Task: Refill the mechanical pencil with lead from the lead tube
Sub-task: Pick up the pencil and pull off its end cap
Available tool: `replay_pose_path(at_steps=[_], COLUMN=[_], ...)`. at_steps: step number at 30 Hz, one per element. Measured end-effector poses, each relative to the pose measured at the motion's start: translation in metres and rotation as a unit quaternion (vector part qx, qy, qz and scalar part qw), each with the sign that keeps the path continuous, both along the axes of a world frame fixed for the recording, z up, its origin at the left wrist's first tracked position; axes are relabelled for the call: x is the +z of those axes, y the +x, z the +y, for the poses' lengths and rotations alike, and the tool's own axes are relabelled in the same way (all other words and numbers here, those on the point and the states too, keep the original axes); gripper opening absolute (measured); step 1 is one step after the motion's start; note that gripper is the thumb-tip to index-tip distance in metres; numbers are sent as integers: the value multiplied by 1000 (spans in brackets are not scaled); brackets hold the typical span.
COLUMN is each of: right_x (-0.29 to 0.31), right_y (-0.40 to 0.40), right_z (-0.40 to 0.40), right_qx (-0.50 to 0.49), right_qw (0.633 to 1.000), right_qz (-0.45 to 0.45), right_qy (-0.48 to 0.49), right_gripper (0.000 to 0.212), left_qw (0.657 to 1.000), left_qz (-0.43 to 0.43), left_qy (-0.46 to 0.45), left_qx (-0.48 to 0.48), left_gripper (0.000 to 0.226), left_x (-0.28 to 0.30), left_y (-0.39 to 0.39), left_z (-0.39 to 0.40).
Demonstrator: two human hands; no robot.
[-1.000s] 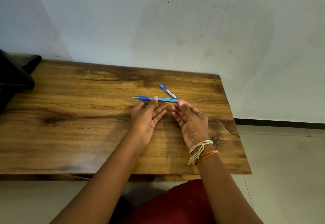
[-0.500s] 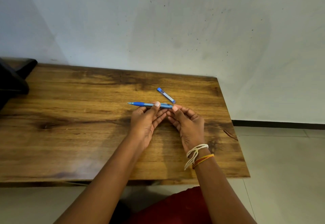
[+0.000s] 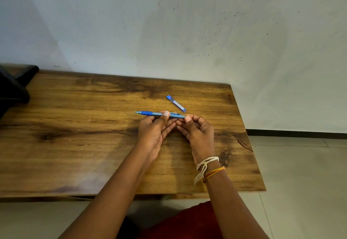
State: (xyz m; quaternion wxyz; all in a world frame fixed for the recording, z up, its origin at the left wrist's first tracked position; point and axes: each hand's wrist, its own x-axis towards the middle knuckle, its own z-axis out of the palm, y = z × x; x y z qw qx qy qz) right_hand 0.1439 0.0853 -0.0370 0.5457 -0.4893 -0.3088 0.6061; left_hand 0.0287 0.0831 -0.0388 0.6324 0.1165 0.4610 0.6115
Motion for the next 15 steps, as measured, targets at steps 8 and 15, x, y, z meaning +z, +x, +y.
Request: replay_pose_path(at_steps=[8, 15], right_x=[1, -3], right_y=[7, 60], right_z=[1, 8], right_qx=[-67, -151], right_qw=[996, 878], right_qz=[-56, -453], right_qy=[-12, 41], right_gripper=[14, 12], left_qw=[1000, 1000], left_qz=[9, 14], left_qy=[4, -4], left_qx=[1, -9], left_gripper=[12, 12], left_x=[0, 0], left_y=[-4, -8], left_z=[-3, -2])
